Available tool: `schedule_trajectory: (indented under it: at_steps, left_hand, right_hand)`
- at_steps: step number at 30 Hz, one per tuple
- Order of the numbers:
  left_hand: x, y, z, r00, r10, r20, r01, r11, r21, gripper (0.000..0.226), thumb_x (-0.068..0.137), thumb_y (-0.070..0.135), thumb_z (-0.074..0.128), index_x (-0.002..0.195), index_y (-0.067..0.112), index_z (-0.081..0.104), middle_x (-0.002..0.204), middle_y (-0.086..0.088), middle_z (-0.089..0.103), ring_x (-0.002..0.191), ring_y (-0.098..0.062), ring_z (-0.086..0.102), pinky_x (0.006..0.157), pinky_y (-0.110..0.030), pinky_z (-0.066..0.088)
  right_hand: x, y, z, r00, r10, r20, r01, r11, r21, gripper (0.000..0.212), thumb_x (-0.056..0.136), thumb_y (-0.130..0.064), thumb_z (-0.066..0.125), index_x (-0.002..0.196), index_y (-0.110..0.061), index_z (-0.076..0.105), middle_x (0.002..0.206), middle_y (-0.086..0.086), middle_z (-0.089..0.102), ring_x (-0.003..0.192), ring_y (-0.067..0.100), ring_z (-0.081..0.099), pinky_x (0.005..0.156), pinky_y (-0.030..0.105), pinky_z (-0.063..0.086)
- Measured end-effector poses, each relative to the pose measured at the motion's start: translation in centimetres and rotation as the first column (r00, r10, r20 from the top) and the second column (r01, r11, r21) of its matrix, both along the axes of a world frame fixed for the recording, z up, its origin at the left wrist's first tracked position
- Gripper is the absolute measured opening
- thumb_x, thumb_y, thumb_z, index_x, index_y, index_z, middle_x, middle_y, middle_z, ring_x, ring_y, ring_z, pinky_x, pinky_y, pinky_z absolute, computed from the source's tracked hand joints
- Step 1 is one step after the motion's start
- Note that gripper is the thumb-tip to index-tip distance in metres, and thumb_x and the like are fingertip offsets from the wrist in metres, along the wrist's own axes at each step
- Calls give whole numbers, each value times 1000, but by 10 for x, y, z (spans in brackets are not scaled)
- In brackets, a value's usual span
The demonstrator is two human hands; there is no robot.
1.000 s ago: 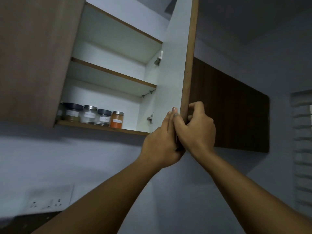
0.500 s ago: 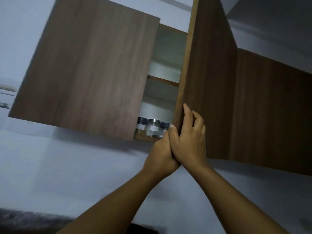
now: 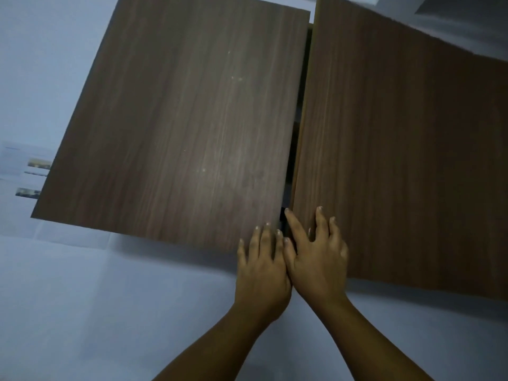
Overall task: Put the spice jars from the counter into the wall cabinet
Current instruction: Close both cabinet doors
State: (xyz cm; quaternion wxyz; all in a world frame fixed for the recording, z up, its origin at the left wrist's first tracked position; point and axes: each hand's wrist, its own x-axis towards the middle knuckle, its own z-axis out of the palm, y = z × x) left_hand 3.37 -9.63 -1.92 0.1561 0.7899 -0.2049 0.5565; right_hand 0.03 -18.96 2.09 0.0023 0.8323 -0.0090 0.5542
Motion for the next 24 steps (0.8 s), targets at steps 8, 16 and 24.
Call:
schedule_trajectory:
  at_steps: [8,16,24]
  left_hand:
    - [44,0,-2,989,143,24,-144,988,54,70,80,42,55,136,3,42,143,-21,39,132,-37,38,104,-56,27]
    - [53,-2,-5,988,151,20,-151,988,26,82,74,36,68,140,4,31,146,-19,36,134,-37,34,109,-57,22]
    - [44,9,3,986,163,-46,-155,978,141,82,82,49,52,145,9,18,154,-15,17,141,-34,20,110,-53,20]
  right_hand:
    - [55,0,-8,1000,-14,25,13,999,34,58,94,-51,24,145,-41,-1,158,11,3,144,36,3,114,51,8]
    - [81,-11,-14,998,60,15,-60,998,36,57,95,-51,9,139,-38,-26,147,0,-36,135,25,-34,111,46,-19]
    - [85,-14,-9,993,109,-33,-109,994,23,63,94,-54,13,135,-42,-33,141,-4,-46,128,21,-44,107,47,-23]
